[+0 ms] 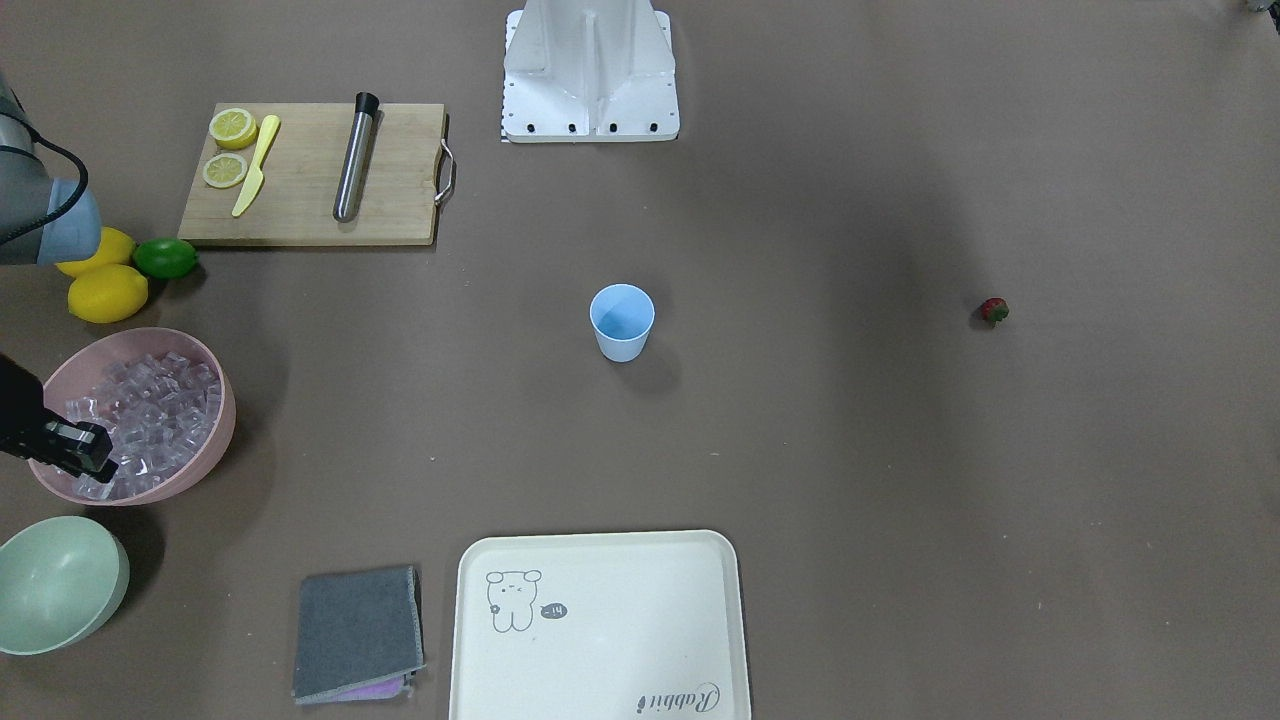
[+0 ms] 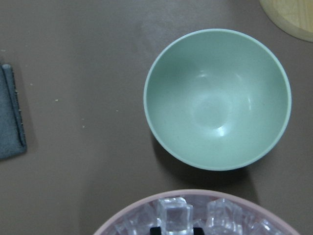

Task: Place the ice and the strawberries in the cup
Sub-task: 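Lower the right gripper into the pink bowl and grasp an ice cube, then carry the ice cube with the right gripper over the blue cup, then open the right gripper to drop the ice cube into the cup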

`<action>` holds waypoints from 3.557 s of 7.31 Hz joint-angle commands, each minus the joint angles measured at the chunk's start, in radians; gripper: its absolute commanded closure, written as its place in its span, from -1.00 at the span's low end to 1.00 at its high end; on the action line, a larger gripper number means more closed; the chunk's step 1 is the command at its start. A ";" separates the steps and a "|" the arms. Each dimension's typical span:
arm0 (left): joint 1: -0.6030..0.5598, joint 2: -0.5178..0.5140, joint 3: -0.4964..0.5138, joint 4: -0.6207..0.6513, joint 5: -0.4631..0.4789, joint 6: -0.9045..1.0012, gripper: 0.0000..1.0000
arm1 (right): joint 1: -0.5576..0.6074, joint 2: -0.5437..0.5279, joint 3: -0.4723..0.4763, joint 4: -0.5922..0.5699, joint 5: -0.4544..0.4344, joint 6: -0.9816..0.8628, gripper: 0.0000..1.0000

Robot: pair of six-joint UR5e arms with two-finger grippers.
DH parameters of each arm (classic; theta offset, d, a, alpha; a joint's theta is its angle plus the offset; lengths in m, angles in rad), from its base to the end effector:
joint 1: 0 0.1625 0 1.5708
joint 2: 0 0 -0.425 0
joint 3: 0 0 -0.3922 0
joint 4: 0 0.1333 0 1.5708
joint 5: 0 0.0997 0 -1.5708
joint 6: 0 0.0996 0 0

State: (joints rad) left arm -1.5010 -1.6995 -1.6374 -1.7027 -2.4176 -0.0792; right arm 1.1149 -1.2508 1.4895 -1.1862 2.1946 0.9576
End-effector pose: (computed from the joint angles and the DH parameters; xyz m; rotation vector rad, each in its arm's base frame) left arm -0.0198 -0.5576 0.5383 0.2440 0.8595 0.1297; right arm -0.2156 -0.6103 0.4806 0.0667 -0.8516 0.2766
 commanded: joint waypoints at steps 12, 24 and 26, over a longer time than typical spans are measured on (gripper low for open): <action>0.007 -0.003 0.030 -0.040 0.023 -0.001 -0.95 | -0.495 0.456 0.198 -0.394 -0.387 0.417 0.79; 0.007 -0.006 0.041 -0.041 0.023 -0.001 -0.96 | -0.682 0.538 0.103 -0.386 -0.572 0.475 0.62; 0.007 -0.006 0.042 -0.041 0.023 -0.001 -0.95 | -0.682 0.536 0.103 -0.385 -0.573 0.480 -0.28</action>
State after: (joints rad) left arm -1.4941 -1.7056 -1.5964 -1.7441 -2.3945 -0.0798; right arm 0.4327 -0.7123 1.5921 -1.5713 1.6219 1.4390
